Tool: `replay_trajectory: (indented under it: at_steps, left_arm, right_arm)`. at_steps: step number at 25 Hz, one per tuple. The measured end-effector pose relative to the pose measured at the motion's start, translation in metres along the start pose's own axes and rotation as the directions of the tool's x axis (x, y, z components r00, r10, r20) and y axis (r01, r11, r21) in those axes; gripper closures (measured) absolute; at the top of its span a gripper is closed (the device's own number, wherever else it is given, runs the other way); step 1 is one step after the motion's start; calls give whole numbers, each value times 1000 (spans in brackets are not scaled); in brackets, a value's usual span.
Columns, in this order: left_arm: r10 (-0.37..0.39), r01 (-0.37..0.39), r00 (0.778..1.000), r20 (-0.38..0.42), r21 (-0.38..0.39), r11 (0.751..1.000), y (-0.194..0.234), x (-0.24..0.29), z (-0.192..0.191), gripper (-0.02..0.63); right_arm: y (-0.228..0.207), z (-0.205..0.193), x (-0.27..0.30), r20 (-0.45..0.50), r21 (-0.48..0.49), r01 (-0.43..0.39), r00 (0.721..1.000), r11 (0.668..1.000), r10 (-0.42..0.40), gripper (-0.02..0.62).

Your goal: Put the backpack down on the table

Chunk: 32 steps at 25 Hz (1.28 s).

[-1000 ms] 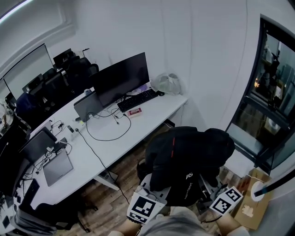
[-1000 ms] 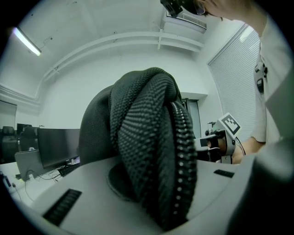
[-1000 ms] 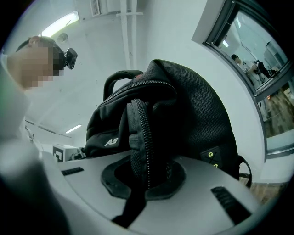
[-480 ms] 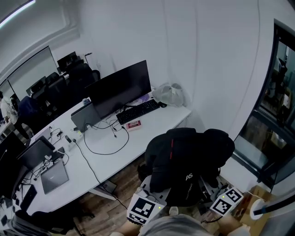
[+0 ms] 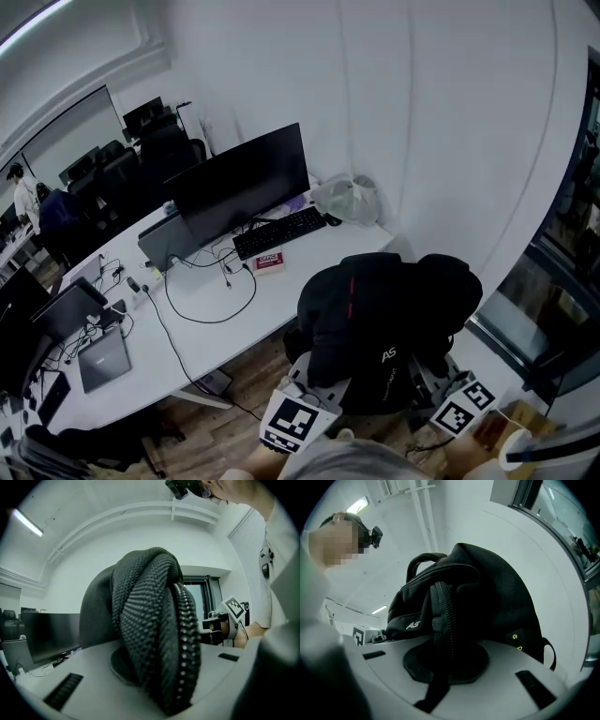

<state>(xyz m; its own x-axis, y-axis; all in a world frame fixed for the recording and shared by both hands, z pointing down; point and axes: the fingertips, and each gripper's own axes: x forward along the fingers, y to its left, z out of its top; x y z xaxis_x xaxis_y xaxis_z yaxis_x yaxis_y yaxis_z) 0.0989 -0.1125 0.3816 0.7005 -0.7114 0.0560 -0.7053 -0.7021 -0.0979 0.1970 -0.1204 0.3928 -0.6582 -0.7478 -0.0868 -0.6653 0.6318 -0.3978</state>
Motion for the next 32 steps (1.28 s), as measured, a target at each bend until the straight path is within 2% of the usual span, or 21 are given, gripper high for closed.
replay_trajectory:
  at_steps: [10, 22, 32]
  left_arm:
    - [-12, 11, 1000, -9, -10, 1000, 60, 47, -10, 552]
    - [-64, 64, 998, 1, -20, 998, 196, 104, -24, 552]
    - [-67, 67, 998, 21, -4, 998, 289, 137, -24, 552]
  right_arm:
    - [-42, 3, 60, -15, 18, 23, 1000, 1000, -23, 576]
    - [-90, 6, 197, -8, -2, 80, 997, 997, -80, 577]
    - [-115, 15, 291, 10, -17, 79, 997, 997, -79, 576]
